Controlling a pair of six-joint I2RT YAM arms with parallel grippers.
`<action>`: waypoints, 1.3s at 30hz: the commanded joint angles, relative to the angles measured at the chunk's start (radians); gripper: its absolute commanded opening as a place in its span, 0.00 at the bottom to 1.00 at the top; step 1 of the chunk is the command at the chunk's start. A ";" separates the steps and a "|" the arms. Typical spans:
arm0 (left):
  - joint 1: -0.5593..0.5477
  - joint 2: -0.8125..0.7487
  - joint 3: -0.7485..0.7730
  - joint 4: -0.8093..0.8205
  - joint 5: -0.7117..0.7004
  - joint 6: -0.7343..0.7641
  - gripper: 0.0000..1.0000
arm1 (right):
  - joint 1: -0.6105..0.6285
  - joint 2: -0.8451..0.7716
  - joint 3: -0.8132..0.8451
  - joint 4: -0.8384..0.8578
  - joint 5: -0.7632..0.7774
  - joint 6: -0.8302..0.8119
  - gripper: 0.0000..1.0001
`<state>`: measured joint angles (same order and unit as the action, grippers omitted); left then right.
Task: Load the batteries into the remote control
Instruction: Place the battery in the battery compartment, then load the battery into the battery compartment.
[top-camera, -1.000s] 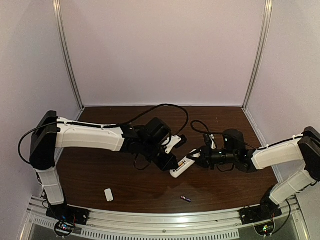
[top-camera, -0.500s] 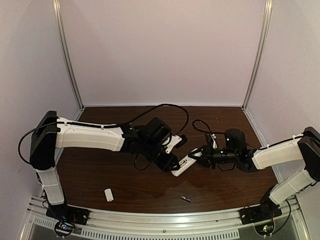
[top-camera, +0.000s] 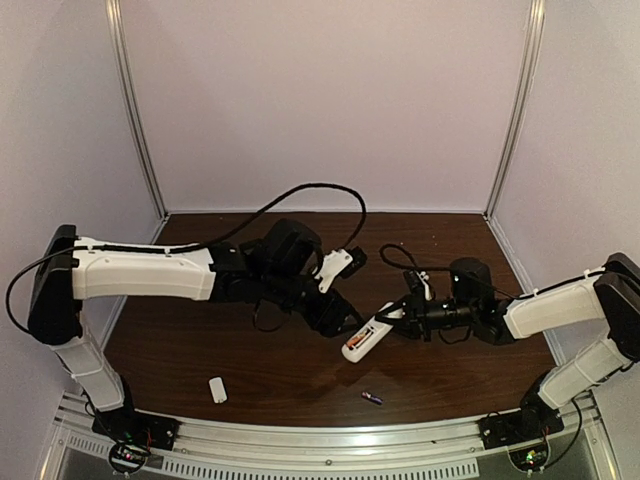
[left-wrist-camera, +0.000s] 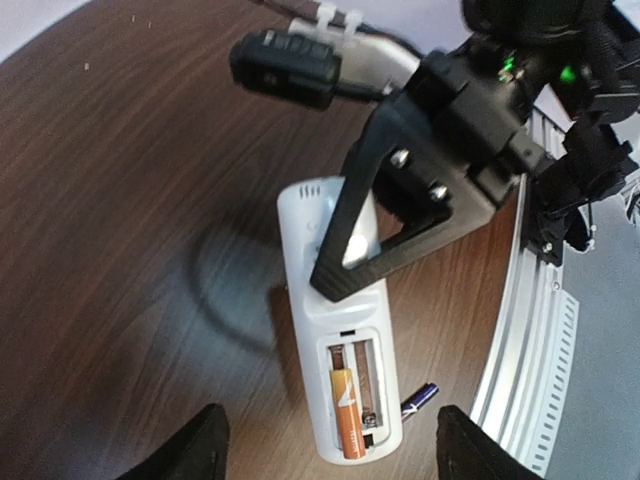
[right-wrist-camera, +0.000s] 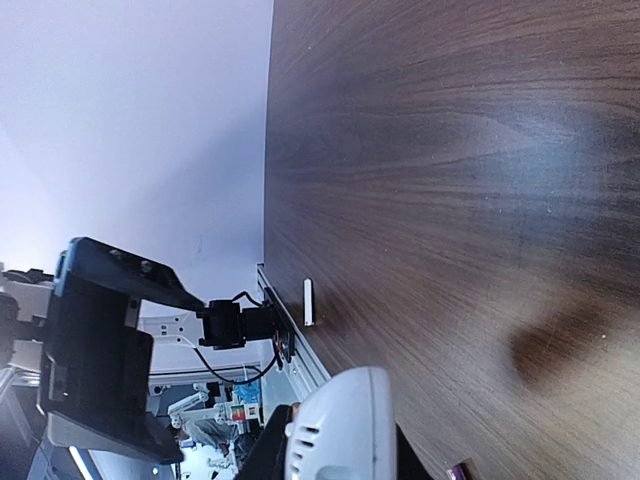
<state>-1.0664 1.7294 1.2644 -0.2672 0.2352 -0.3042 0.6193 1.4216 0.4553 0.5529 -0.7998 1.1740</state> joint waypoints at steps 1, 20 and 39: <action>0.004 -0.093 -0.056 0.126 0.027 0.093 0.72 | -0.004 0.010 0.020 -0.011 -0.076 -0.032 0.00; -0.145 -0.368 -0.390 0.226 0.172 0.851 0.50 | 0.013 0.026 0.176 -0.283 -0.297 -0.185 0.00; -0.185 -0.231 -0.303 0.196 0.123 0.918 0.30 | 0.078 0.053 0.220 -0.328 -0.333 -0.230 0.00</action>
<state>-1.2457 1.4757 0.9310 -0.0635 0.3672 0.5934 0.6861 1.4673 0.6502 0.2218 -1.1084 0.9642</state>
